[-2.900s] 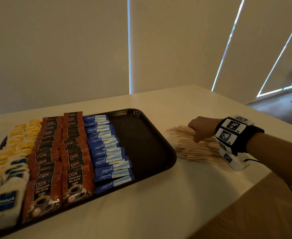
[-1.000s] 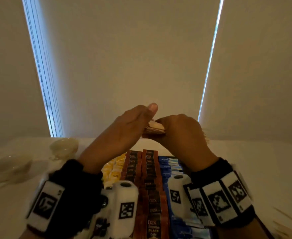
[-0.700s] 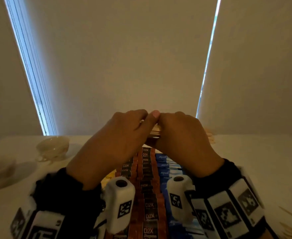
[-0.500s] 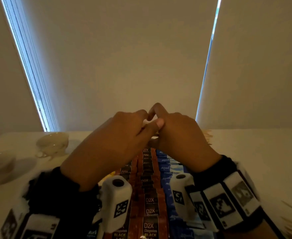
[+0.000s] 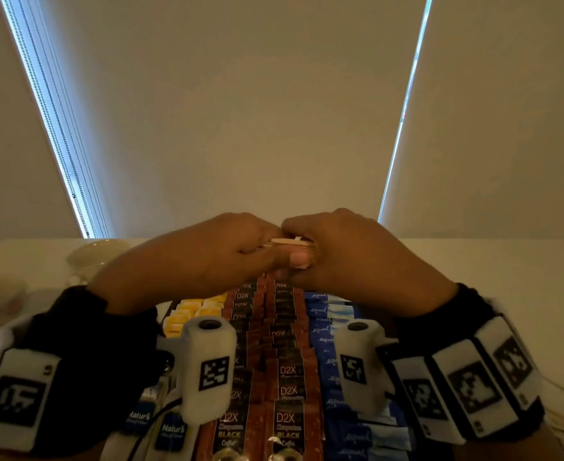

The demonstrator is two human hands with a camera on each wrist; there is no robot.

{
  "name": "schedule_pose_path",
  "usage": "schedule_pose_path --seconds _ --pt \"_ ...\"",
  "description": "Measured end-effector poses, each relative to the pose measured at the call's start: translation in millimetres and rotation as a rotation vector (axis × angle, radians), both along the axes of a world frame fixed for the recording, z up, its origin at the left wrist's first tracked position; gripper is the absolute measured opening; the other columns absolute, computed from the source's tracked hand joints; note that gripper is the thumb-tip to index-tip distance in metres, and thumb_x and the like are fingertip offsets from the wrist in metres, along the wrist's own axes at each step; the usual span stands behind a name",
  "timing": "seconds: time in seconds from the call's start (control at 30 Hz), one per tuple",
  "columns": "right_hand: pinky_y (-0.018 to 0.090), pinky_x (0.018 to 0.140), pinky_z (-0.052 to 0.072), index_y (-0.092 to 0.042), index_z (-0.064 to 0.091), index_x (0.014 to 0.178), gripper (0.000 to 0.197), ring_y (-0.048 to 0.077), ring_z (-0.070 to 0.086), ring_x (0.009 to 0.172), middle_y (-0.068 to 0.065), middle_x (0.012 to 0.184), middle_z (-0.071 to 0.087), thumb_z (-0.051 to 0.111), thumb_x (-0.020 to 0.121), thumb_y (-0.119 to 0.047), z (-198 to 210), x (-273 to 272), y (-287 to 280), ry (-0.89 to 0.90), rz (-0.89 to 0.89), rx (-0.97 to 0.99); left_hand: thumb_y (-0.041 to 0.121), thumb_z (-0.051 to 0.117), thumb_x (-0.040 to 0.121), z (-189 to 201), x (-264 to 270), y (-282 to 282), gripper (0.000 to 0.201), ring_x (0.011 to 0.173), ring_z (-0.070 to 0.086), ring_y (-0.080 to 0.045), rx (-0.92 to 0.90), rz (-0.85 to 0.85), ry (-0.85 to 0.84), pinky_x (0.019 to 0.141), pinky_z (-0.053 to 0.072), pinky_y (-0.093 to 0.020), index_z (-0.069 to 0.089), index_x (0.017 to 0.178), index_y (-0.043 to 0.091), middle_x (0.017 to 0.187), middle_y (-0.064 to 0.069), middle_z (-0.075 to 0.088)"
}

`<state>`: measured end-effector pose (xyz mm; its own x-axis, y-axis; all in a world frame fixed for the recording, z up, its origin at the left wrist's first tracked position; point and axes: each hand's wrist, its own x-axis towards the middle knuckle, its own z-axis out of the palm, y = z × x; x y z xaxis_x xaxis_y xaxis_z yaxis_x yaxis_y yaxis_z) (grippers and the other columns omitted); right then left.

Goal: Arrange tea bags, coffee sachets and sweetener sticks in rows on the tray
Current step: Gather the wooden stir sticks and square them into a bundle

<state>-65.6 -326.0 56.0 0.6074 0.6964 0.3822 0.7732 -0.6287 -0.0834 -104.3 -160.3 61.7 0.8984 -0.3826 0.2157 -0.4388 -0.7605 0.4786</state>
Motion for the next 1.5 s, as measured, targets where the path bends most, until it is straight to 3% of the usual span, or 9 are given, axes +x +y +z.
schedule_pose_path --seconds 0.13,0.37,0.47,0.63,0.73,1.0,1.2,1.33,1.5 --pt "0.018 0.051 0.031 -0.033 0.052 0.065 0.025 0.003 0.049 0.056 -0.011 0.058 0.051 0.06 0.084 -0.047 7 -1 -14 0.016 -0.083 -0.021 0.051 0.038 0.081 6 -2 4 0.048 0.04 0.044 0.002 -0.069 0.003 0.029 0.041 0.035 -0.009 0.059 0.077 0.008 0.05 0.013 0.049" --pt "0.026 0.055 0.04 -0.017 0.056 0.08 0.019 0.008 0.05 0.058 -0.007 0.067 0.052 0.062 0.084 -0.035 -1 7 -16 0.174 -0.161 0.047 0.059 0.037 0.086 -5 4 -12 0.042 0.049 0.055 0.003 -0.25 0.033 -0.156 0.048 0.037 -0.006 0.061 0.106 0.031 0.062 0.011 0.064" --pt "0.029 0.058 0.044 -0.012 0.067 0.092 0.023 0.017 0.057 0.062 0.0 0.068 0.058 0.063 0.082 -0.033 -5 11 -15 0.185 -0.184 0.046 0.049 0.037 0.095 -9 6 -19 0.044 0.04 0.049 0.005 -0.353 0.02 -0.158 0.042 0.033 -0.004 0.066 0.095 0.015 0.054 0.014 0.059" --pt "0.026 0.058 0.034 -0.026 0.06 0.104 0.028 0.016 0.058 0.079 -0.004 0.084 0.06 0.061 0.083 -0.044 -12 7 -5 0.028 -0.223 -0.012 0.06 0.035 0.088 -23 17 -21 0.052 0.04 0.049 0.0 -0.185 0.232 -0.088 0.046 0.037 -0.013 0.061 0.061 0.024 0.042 0.007 0.053" --pt "0.028 0.062 0.034 -0.023 0.052 0.102 0.025 0.019 0.057 0.081 -0.003 0.082 0.055 0.058 0.084 -0.04 -15 6 0 -0.025 -0.212 0.002 0.05 0.037 0.089 -23 19 -20 0.053 0.042 0.042 -0.006 -0.162 0.288 -0.106 0.048 0.035 -0.021 0.062 0.06 0.013 0.043 0.005 0.048" --pt "0.027 0.063 0.037 -0.026 0.056 0.103 0.023 0.015 0.052 0.074 -0.007 0.08 0.053 0.059 0.083 -0.036 -12 3 3 -0.08 -0.146 0.065 0.033 0.042 0.093 -18 16 -12 0.049 0.037 0.045 -0.004 -0.176 0.316 -0.3 0.044 0.033 -0.011 0.051 0.045 0.024 0.034 0.015 0.048" --pt "0.028 0.062 0.04 -0.032 0.058 0.087 0.03 0.007 0.051 0.067 -0.014 0.069 0.052 0.058 0.079 -0.061 2 7 -17 -0.024 -0.124 0.077 0.031 0.044 0.095 -14 17 9 0.051 0.037 0.045 -0.004 -0.273 0.364 -0.345 0.045 0.035 -0.007 0.058 0.048 0.018 0.038 0.005 0.049" --pt "0.023 0.057 0.044 -0.024 0.068 0.083 0.046 0.005 0.057 0.059 -0.01 0.064 0.061 0.059 0.066 -0.066 6 8 -28 0.148 -0.025 0.357 0.028 0.043 0.096 -11 18 14 0.052 0.038 0.044 -0.003 -0.317 0.382 -0.358 0.046 0.035 -0.005 0.06 0.05 0.013 0.047 -0.001 0.05" --pt "0.029 0.065 0.054 -0.015 0.071 0.072 0.047 0.017 0.067 0.068 0.001 0.069 0.071 0.046 0.091 -0.05 -2 19 -14 0.458 -0.09 1.071 0.028 0.044 0.097 -15 18 1 0.051 0.045 0.048 -0.004 -0.32 0.402 -0.445 0.052 0.037 -0.007 0.057 0.048 0.021 0.041 0.004 0.047"
